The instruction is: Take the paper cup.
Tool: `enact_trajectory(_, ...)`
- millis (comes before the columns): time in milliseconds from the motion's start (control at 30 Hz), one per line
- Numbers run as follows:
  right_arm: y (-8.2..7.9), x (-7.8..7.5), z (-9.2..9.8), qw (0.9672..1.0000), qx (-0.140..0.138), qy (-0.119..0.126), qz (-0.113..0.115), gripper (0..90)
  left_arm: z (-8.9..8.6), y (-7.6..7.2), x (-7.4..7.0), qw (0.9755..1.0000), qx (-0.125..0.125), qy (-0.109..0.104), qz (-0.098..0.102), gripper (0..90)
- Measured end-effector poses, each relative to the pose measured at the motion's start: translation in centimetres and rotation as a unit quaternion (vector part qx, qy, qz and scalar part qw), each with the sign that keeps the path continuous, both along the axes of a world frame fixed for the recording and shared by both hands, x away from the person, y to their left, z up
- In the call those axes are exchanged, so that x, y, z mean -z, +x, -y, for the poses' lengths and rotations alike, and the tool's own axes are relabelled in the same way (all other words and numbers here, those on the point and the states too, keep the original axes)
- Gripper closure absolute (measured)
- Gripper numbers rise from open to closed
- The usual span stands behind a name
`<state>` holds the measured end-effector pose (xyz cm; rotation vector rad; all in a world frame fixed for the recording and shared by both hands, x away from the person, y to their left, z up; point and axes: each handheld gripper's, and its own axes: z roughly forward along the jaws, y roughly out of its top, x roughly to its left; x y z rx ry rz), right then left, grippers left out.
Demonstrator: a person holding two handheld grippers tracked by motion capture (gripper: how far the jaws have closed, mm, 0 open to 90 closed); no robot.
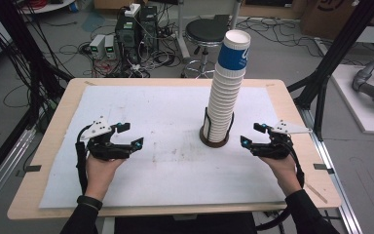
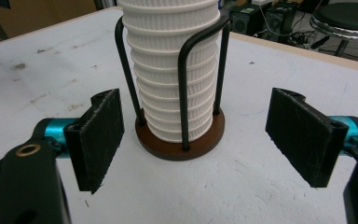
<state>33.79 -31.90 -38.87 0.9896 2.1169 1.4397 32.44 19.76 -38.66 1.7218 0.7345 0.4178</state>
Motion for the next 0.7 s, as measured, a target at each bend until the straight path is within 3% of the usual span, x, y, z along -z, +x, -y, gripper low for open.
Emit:
enact_trajectory(267,-0.3,-0.2,0.5,0.9999,0.002,0.008,0.008,19.7,-0.1,0.1,0.0,1.0,-0.002,-0.005,-0.001,19.5)
enact_trajectory(567,-0.7,-0.7,0.3,0.9997,-0.011,0.005,0.02,19.7,0.2,0.2,-0.1,0.9999,0.01,-0.004,-0.006,19.5)
enact_trajectory(700,-0.8,-1.2,0.1,0.9993,-0.02,0.014,0.027,19.7,0.3,0.1,0.0,0.9999,0.011,-0.003,-0.005,19.5)
